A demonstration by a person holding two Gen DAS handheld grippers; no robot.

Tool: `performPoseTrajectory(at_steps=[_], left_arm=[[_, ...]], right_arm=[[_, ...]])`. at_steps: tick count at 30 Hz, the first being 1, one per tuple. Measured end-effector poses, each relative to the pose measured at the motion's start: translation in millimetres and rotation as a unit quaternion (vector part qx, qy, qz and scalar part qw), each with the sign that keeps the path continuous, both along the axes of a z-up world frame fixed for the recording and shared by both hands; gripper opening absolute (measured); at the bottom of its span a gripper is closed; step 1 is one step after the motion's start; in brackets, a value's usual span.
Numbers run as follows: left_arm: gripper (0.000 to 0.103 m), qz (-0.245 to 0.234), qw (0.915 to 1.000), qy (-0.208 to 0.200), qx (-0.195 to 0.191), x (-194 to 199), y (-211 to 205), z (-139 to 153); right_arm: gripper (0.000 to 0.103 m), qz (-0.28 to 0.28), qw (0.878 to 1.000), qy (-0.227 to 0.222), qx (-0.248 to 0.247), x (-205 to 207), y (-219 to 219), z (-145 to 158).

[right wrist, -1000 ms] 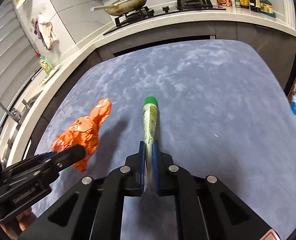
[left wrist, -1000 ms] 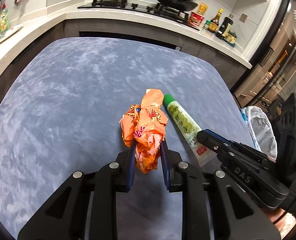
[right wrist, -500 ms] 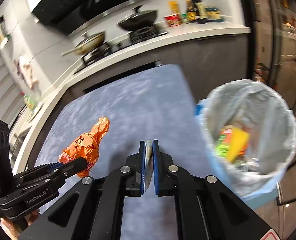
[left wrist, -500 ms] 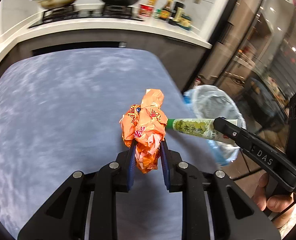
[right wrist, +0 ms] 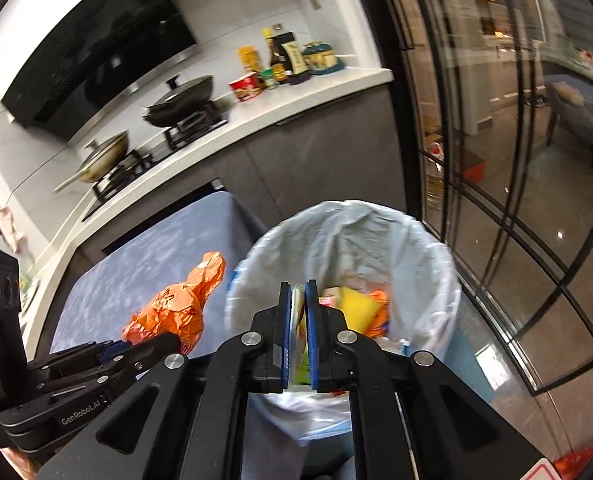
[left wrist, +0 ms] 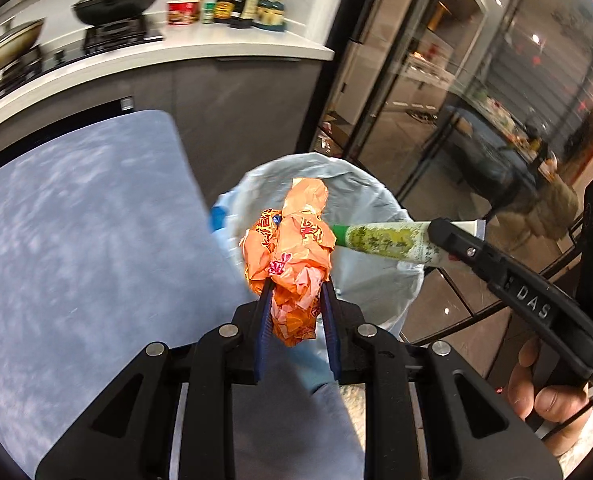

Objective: Collect trash
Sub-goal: 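Carry the orange wrapper and wasabi tube over the trash bin, then open both tools to drop the wrapper and tube into the bin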

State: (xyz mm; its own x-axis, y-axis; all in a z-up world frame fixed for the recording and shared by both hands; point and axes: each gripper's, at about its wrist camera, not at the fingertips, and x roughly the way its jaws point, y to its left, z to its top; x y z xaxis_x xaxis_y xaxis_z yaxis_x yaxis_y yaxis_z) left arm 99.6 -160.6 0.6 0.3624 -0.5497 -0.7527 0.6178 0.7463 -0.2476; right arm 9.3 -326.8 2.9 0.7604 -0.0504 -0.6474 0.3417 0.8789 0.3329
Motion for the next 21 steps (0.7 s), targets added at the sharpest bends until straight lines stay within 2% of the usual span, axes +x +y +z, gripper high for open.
performPoseTrajectory(at_steps=[5, 14, 16, 21], left_arm=[[0.022, -0.014, 0.9997, 0.004, 0.017, 4, -33, -12], [0.022, -0.014, 0.9993, 0.011, 0.034, 9, -57, -25], [0.025, -0.012, 0.9991, 0.012, 0.039, 10, -59, -29], [0.051, -0.001, 0.9990, 0.005, 0.044, 9, -60, -30]], right_arm=[[0.007, -0.006, 1.000, 0.015, 0.005, 8, -17, -13], [0.009, 0.000, 0.999, 0.039, 0.020, 21, -32, -34], [0.011, 0.005, 0.999, 0.046, 0.022, 25, -32, -37], [0.017, 0.004, 0.999, 0.044, 0.015, 25, -30, -37]])
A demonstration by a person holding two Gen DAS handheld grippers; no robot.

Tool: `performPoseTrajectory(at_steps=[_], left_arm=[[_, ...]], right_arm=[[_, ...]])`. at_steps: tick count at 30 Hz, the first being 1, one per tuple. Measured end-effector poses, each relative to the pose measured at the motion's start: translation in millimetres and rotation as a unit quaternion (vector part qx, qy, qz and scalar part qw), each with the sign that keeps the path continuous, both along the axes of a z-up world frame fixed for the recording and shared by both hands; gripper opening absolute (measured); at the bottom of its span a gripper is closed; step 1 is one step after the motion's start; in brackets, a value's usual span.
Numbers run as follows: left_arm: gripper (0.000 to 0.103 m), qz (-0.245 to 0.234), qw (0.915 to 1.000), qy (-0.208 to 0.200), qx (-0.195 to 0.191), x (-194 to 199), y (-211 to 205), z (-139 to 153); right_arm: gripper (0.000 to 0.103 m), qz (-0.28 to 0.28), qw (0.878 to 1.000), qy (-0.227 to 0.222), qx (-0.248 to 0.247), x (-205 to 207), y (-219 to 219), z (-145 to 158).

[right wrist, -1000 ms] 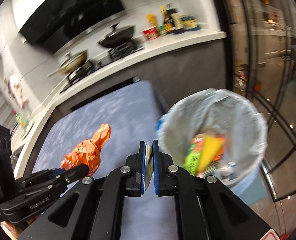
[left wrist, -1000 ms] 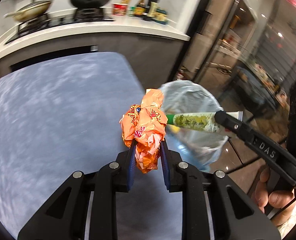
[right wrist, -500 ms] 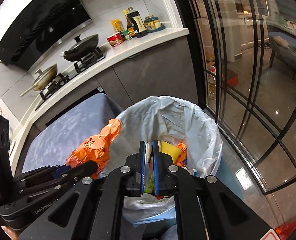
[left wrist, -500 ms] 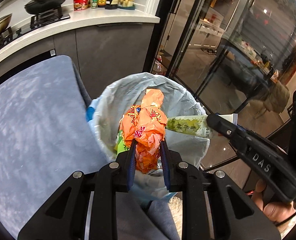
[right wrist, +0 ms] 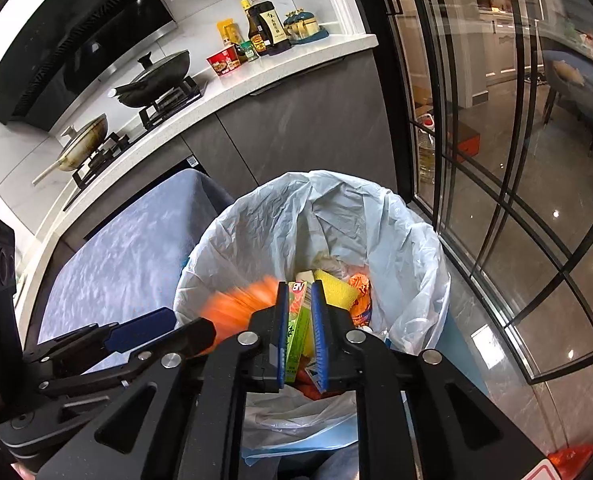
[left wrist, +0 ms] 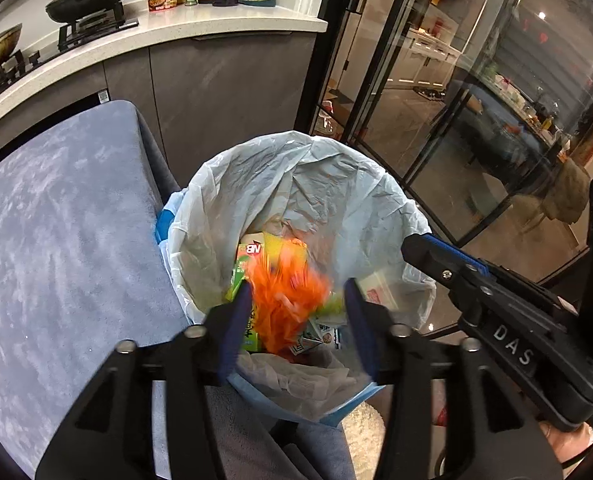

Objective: Collect trash
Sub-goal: 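Open both tools to drop the wrapper and tube into the bin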

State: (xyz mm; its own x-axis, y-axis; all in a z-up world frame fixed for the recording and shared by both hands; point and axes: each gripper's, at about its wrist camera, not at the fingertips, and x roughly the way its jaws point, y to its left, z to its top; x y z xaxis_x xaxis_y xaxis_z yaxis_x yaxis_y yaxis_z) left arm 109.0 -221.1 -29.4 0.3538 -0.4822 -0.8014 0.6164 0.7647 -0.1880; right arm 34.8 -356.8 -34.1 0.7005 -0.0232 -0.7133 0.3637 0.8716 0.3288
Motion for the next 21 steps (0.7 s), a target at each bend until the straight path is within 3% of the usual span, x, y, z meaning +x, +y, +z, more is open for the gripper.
performPoseTrajectory(at_steps=[6, 21], left_arm=[[0.053, 0.007, 0.9999, -0.006, 0.005, -1, 4, 1], [0.054, 0.016, 0.9997, -0.018, 0.009, -14, 16, 7]], right_arm=[[0.023, -0.003, 1.000, -0.003, 0.002, -3, -1, 0], [0.023, 0.002, 1.000, -0.002, -0.003, -15, 13, 8]])
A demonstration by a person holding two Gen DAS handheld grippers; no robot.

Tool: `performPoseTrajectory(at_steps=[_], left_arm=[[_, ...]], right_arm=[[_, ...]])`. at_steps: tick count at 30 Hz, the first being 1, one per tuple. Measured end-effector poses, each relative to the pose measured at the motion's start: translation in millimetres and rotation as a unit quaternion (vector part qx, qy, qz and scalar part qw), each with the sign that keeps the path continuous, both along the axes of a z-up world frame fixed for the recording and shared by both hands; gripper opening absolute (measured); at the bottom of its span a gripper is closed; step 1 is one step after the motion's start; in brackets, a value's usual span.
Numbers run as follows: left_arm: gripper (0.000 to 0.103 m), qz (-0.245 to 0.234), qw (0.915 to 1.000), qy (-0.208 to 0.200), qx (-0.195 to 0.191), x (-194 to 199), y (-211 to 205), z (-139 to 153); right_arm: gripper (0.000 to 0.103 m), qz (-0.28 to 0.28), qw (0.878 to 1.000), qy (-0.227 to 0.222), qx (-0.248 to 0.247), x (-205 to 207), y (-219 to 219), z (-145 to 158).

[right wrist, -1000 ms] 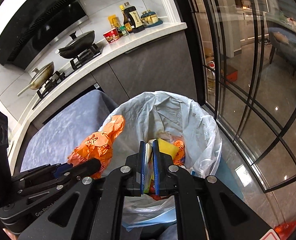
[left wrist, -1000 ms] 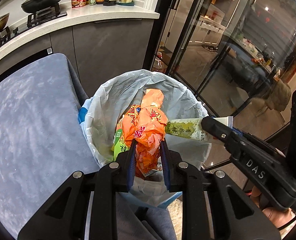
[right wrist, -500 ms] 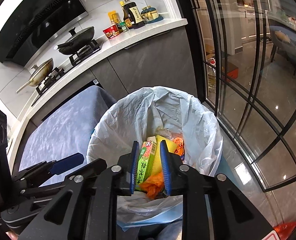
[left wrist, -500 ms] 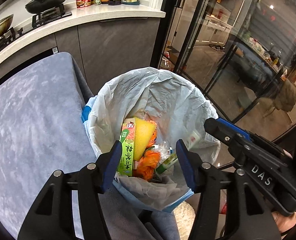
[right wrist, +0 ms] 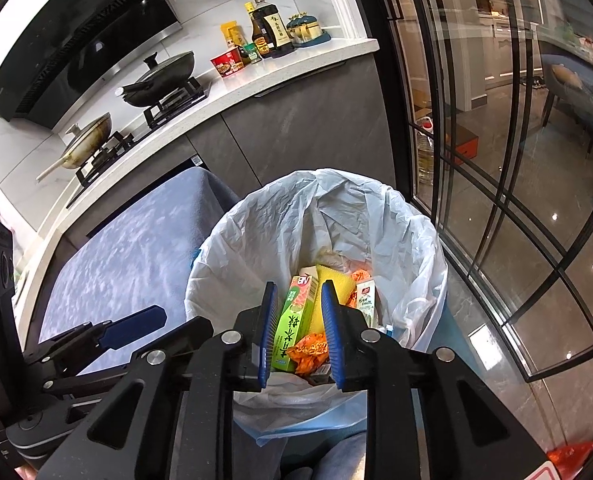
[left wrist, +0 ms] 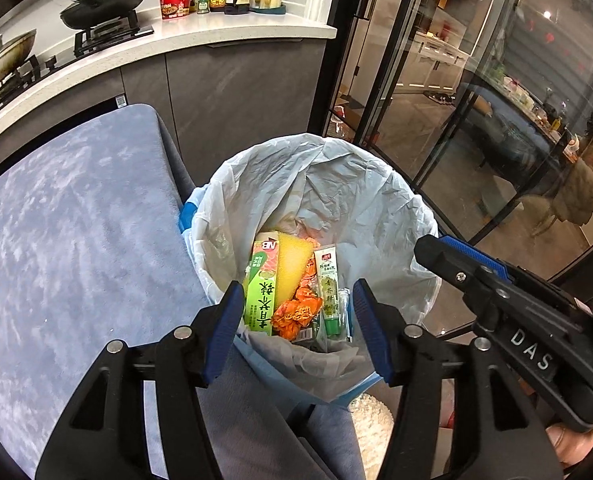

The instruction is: Collect trash

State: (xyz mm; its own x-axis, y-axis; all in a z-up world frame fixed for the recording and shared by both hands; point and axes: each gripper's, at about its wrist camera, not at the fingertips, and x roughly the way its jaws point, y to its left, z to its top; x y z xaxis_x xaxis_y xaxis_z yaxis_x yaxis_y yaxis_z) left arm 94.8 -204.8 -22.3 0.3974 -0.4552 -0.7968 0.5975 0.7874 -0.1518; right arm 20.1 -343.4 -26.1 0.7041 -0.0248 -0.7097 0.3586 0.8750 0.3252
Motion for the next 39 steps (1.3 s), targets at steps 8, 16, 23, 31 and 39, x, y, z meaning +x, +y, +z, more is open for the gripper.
performPoseTrajectory(at_steps=[8, 16, 23, 31, 39], left_arm=[[0.056, 0.010, 0.9999, -0.006, 0.003, -8, 9, 5], [0.060, 0.020, 0.9996, -0.019, 0.006, -22, 21, 10], [0.071, 0.035, 0.9988, -0.032, 0.016, -33, 33, 13], [0.082, 0.061, 0.9965, -0.045, 0.036, -45, 52, 14], [0.091, 0.090, 0.9936, -0.043, 0.053, -56, 75, 14]], right_arm=[[0.027, 0.002, 1.000, 0.000, -0.004, -10, 7, 7], [0.031, 0.003, 1.000, 0.002, -0.016, -21, 15, 13], [0.041, -0.003, 0.999, 0.015, -0.032, -32, 23, 16], [0.052, 0.003, 0.998, 0.032, -0.053, -45, 37, 16], [0.070, 0.001, 0.996, 0.045, -0.072, -57, 50, 17]])
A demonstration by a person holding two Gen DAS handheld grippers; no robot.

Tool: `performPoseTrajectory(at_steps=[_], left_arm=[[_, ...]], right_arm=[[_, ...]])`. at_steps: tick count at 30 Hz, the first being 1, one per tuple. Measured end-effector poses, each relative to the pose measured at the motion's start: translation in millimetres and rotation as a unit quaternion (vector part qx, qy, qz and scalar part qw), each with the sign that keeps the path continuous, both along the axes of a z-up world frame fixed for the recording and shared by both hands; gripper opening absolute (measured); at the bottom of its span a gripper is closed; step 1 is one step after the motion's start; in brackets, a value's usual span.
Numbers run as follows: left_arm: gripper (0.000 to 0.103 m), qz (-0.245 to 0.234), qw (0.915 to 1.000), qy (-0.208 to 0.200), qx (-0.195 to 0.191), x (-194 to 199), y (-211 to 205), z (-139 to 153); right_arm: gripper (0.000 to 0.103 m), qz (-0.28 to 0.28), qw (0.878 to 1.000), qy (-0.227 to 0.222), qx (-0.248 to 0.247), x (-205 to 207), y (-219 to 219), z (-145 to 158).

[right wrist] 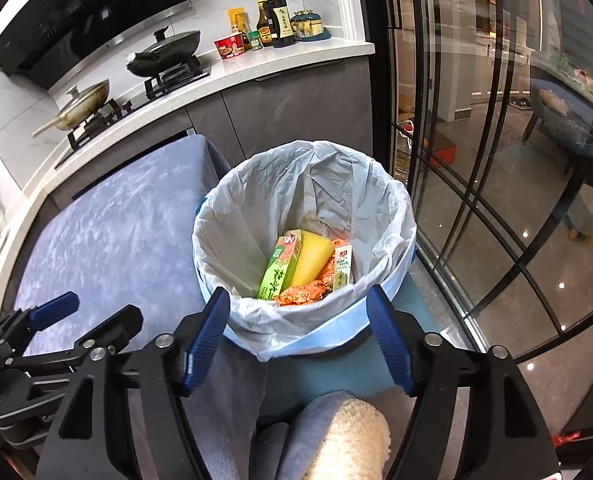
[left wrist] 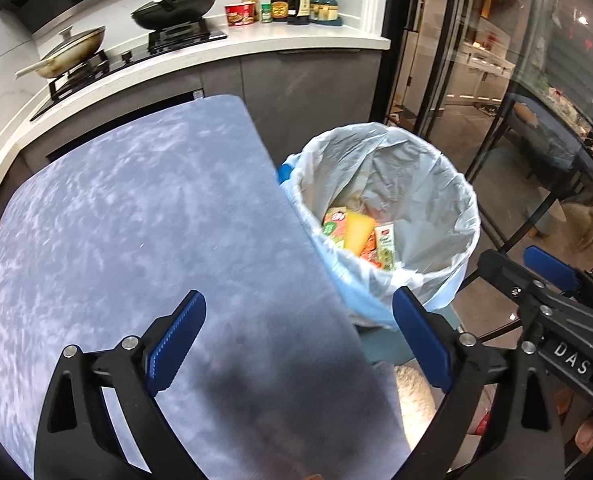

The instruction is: Collect trash

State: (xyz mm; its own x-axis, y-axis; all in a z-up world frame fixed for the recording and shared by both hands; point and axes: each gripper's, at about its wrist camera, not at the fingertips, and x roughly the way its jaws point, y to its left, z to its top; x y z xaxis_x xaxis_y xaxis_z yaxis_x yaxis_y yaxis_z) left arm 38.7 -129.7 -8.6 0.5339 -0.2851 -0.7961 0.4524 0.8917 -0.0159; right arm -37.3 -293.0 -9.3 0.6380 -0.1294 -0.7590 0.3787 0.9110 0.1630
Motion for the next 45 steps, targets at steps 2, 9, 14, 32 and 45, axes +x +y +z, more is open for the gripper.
performPoseTrajectory(at_steps=[2, 9, 14, 32, 45], left_arm=[[0.091, 0.005, 1.0000, -0.001, 0.006, -4, 4, -1], [0.093, 0.024, 0.9995, 0.004, 0.022, -11, 17, -5], [0.093, 0.030, 0.9991, -0.002, 0.031, -18, 23, -7], [0.093, 0.061, 0.9972, -0.006, 0.043, -24, 39, -9], [0.094, 0.069, 0.9962, -0.010, 0.051, -25, 40, -10]], right_arm=[[0.070, 0.003, 1.000, 0.003, -0.008, -2, 4, 0], [0.085, 0.003, 1.000, 0.002, -0.015, -10, 14, 3], [0.091, 0.010, 1.000, 0.003, -0.030, -12, 24, 4], [0.096, 0.006, 0.999, 0.007, -0.036, -21, 29, 1], [0.096, 0.007, 0.999, 0.013, -0.034, -21, 28, -2]])
